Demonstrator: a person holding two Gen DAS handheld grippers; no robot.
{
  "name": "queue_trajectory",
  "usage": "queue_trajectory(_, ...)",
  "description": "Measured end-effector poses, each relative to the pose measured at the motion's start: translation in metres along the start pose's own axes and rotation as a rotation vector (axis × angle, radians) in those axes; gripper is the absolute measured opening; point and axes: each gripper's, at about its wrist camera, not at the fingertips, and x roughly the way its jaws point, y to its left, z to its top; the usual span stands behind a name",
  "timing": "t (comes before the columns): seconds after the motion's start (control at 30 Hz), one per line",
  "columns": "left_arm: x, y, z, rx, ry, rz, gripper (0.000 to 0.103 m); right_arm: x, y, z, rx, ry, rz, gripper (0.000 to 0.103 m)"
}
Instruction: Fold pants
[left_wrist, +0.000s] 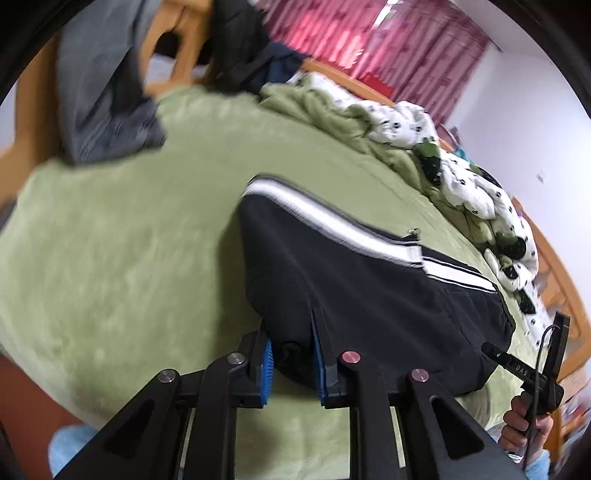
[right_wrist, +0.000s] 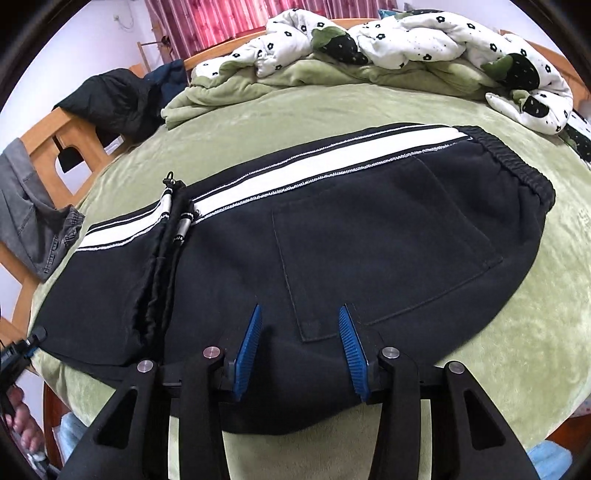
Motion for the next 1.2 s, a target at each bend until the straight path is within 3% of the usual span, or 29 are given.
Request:
queue_trajectory(0.17,-0.007,-0.052,0.020,0.107,-0.034,-0.050,0.015,-0.010,-0.007,-0.007,-0.044,-0.027,-0.028,0.044)
queue_trajectory(0.3,0.003,-0.104,0.020,0.200,-0.012,-0.124,0.015,-0.023,-0.022,-0.014,-0.068,-0.050,-0.056,0.044)
queue_trajectory(0.43,0.030,-0.159,0.000,0.293,0.060,-0.181,0.014,-0.037,-0.046,-0.023,-0.052,-0.068,-0.068,0.044)
queue_trajectory(0.6,0.065,-0.191,-0.032,0.326,0.178,-0.232,0.014,-0.046,-0.074,-0.034,0.008,-0.060,-0.072,0.044)
queue_trajectory(0.7,0.082,-0.191,-0.050,0.316,0.253,-0.248,0.014,-0.046,-0.083,-0.040,0.035,-0.046,-0.075,0.044)
queue_trajectory(0.83,0.072,-0.187,-0.053,0.339,0.242,-0.253,0.017,-0.043,-0.090,-0.044,0.064,-0.017,-0.058,0.044)
queue_trajectory(0.9,0.065,-0.180,-0.045,0.310,0.263,-0.306,0.033,-0.041,-0.085,-0.043,0.063,-0.005,-0.039,0.044)
queue_trajectory(0.93,0.059,-0.172,-0.041,0.272,0.291,-0.387,0.038,-0.040,-0.081,-0.041,0.054,-0.005,-0.031,0.044)
queue_trajectory(1.0,0.047,-0.159,-0.039,0.236,0.283,-0.425,0.038,-0.038,-0.066,-0.035,0.024,-0.012,-0.017,0.044)
queue_trajectory(1.03,0.036,-0.149,-0.038,0.233,0.258,-0.417,0.042,-0.038,-0.059,-0.032,0.012,-0.016,-0.010,0.044)
queue_trajectory(1.1,0.023,-0.135,-0.037,0.233,0.217,-0.374,0.059,-0.036,-0.038,-0.023,-0.023,-0.026,0.015,0.047)
queue_trajectory(1.2,0.007,-0.104,-0.036,0.227,0.150,-0.278,0.062,-0.032,-0.008,-0.013,-0.060,-0.037,0.070,0.051)
